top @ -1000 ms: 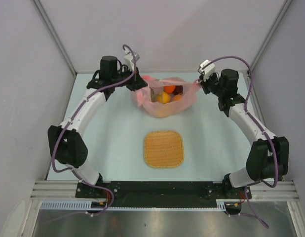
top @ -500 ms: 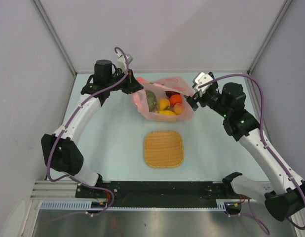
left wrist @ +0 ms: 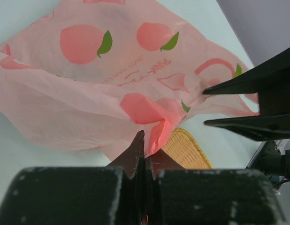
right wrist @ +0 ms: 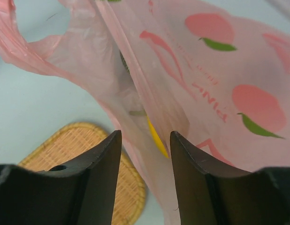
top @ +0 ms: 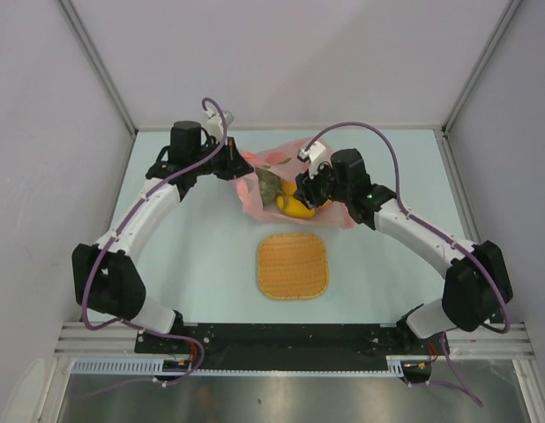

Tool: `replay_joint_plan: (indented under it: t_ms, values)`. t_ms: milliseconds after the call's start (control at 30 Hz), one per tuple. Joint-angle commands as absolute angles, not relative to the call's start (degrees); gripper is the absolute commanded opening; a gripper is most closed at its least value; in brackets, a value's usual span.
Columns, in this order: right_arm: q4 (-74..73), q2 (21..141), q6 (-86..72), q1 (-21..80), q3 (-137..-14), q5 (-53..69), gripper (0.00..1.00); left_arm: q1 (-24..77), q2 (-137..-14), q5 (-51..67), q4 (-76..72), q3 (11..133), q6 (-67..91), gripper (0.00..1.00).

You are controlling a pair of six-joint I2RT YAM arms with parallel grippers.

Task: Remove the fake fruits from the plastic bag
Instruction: Adjust the plastic bag at the center of the board.

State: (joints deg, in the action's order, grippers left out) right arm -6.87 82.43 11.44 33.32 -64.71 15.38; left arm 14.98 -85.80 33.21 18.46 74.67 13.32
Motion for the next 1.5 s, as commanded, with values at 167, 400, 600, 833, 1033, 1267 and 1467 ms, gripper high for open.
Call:
replay_joint_plan:
  t_ms: [167, 400, 600, 833, 1033, 1267, 1467]
  values:
    - [-0.5, 90.3, 2.2, 34.8, -65.7, 15.7, 0.71, 14.7, -80.2, 32.7, 13.2, 73.0, 16.8, 0.02]
    - [2.4, 95.2, -0.9, 34.8, -66.5, 11.5, 0.72, 14.7, -78.8, 32.4, 12.2, 71.4, 17.1, 0.02]
    - [-7.9, 89.9, 9.1, 32.8, -70.0, -3.7, 0.68, 14.9, -78.6, 32.1, 12.4, 71.5, 17.6, 0.03]
    - [-11.5, 85.0, 2.9, 13.6, -70.6, -3.9, 0.67, 15.0, -80.2, 33.7, 10.9, 71.9, 19.5, 0.03]
    - [-12.6, 79.7, 1.3, 19.3, -70.8, 14.7, 0.66, 15.1, -83.0, 35.3, 11.1, 73.0, 21.4, 0.04]
    - [-11.1, 79.0, 1.2, 31.5, -72.2, 15.0, 0.66, 15.6, -82.7, 34.1, 11.1, 73.0, 20.9, 0.04]
    - [-9.8, 83.3, 0.7, 34.4, -72.6, 17.1, 0.6, 16.0, -82.6, 33.1, 11.1, 73.3, 20.7, 0.05]
